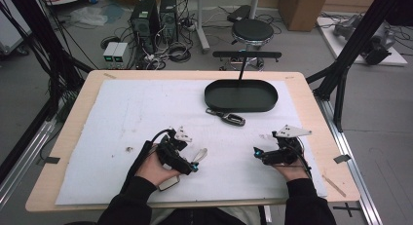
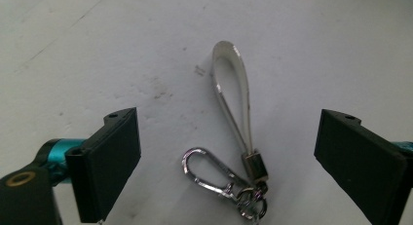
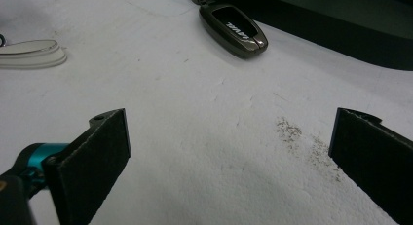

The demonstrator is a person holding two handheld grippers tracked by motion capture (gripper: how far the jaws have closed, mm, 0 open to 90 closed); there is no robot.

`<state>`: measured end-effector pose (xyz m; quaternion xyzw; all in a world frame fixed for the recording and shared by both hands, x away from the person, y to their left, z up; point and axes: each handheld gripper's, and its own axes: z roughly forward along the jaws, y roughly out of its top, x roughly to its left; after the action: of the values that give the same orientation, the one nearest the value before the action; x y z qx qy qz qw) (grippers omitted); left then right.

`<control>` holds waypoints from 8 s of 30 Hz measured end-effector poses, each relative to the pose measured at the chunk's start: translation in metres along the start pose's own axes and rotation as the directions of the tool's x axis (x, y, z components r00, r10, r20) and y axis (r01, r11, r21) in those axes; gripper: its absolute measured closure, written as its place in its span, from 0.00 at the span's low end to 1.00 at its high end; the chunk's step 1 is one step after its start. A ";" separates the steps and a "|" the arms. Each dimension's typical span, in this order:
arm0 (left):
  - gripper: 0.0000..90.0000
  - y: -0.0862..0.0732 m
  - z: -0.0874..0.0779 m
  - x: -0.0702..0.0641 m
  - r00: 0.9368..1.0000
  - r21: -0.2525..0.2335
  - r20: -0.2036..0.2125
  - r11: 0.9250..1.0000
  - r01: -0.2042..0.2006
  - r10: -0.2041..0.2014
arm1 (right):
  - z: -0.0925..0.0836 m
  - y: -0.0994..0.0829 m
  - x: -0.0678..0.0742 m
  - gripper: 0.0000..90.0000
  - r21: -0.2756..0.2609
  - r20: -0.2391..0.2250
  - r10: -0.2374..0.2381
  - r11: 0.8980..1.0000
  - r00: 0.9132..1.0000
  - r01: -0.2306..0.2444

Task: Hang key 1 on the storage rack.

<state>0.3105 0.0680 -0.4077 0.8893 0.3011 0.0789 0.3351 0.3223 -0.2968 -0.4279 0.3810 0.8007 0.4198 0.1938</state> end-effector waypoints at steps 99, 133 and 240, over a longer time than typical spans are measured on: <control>0.96 0.089 -0.079 0.115 0.964 -0.511 0.254 0.835 0.204 -0.080 | -0.004 -0.001 -0.001 0.01 -0.046 0.006 -0.020 0.999 1.000 0.020; 0.96 0.185 -0.060 0.146 0.986 -0.568 0.124 0.807 0.165 -0.114 | -0.007 -0.002 -0.007 0.01 -0.075 0.010 0.005 0.997 1.000 -0.004; 0.02 0.145 -0.049 0.175 0.983 -0.392 -0.014 0.905 0.164 -0.184 | 0.001 -0.003 -0.001 0.01 -0.024 0.015 -0.024 0.999 1.000 0.025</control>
<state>0.5054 0.1115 -0.2876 0.7722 0.3660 0.1294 0.5030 0.3219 -0.2980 -0.4312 0.3720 0.7986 0.4243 0.2094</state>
